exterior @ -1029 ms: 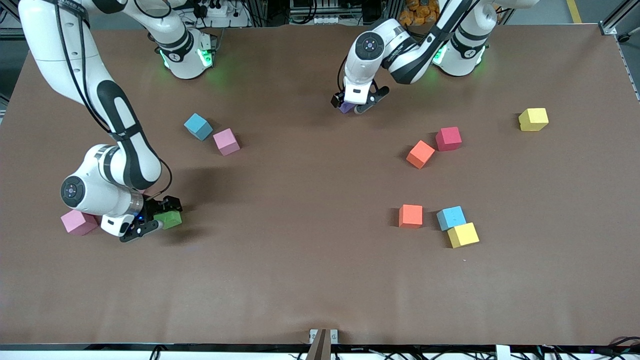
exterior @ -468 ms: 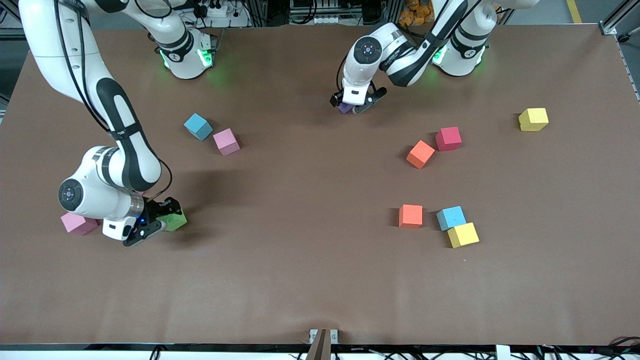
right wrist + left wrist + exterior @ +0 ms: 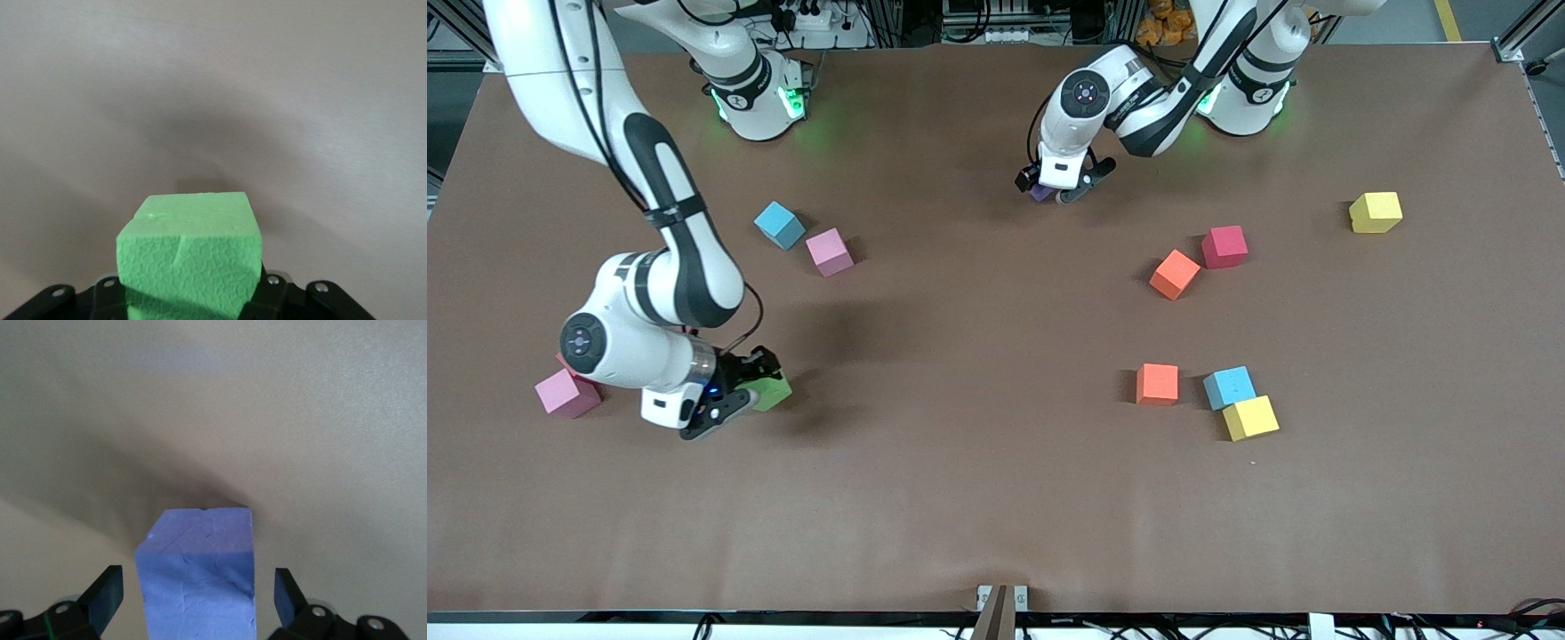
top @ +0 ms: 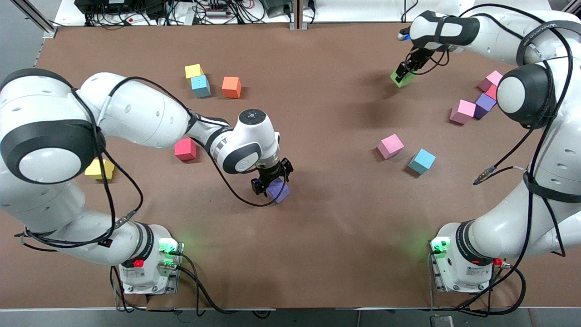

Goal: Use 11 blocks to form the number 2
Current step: 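Lift the green cube with the right gripper while the left gripper lifts the purple cube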

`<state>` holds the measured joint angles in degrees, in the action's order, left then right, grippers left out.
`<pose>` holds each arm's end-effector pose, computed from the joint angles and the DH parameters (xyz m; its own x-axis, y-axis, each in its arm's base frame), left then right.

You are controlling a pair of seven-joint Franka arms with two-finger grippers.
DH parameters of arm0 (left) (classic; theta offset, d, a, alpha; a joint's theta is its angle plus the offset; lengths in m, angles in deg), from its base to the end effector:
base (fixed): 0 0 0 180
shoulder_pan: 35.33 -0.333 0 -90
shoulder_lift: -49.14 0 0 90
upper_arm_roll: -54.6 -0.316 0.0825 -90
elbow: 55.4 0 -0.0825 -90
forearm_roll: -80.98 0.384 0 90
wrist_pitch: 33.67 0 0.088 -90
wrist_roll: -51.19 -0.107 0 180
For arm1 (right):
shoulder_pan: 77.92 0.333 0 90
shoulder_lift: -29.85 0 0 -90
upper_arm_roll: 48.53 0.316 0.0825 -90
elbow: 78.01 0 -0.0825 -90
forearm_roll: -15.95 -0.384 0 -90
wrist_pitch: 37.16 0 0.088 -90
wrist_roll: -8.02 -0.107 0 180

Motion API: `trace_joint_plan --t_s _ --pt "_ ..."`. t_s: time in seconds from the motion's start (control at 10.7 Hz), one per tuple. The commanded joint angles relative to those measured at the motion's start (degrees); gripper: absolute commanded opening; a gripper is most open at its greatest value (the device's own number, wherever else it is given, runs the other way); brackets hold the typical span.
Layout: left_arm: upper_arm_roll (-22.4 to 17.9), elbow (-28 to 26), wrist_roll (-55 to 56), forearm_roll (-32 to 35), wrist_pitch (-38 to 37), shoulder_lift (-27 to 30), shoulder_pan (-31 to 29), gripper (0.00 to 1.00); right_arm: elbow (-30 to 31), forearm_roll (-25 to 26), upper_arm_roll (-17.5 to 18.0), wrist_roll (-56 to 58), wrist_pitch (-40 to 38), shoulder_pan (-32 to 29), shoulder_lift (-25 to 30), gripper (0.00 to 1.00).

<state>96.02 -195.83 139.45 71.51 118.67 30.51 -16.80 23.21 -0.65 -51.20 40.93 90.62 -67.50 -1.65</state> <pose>0.2307 -0.4215 0.1991 0.7497 0.5999 -0.2795 0.6083 -0.7910 -0.0662 0.6454 0.0991 0.2463 0.8648 0.5018 0.0173 0.4938 -0.8436 -0.2110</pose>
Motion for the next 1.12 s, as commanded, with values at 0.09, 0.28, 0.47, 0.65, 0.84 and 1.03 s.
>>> trace_joint_plan --t_s 0.09,0.28,0.47,0.65,0.84,1.03 --pt "-0.2 -0.2 -0.5 -0.6 2.4 -1.7 0.6 0.44 1.4 -0.6 0.6 -3.0 -0.9 4.9 2.2 0.2" --pt "-0.2 0.2 -5.4 2.0 2.3 -1.7 0.7 0.08 2.0 -0.5 0.6 -5.6 -0.7 9.7 3.0 0.2" --pt "-0.2 0.9 -9.2 2.1 2.3 -1.4 1.1 0.0 2.5 -0.5 0.6 -6.6 -0.5 12.9 3.4 0.2" --pt "-0.8 3.4 -14.9 2.1 2.0 -1.8 3.0 0.0 3.4 -0.5 0.6 -6.6 -0.1 14.8 3.5 0.2" --pt "-5.8 7.0 -21.5 2.2 -1.2 -2.3 8.5 0.0 4.5 0.3 0.5 -6.2 0.0 16.6 4.3 0.19" --pt "-7.8 10.7 -30.9 2.2 -7.7 -3.3 9.9 0.0 7.0 3.4 0.5 -1.6 0.1 16.7 7.0 0.18"
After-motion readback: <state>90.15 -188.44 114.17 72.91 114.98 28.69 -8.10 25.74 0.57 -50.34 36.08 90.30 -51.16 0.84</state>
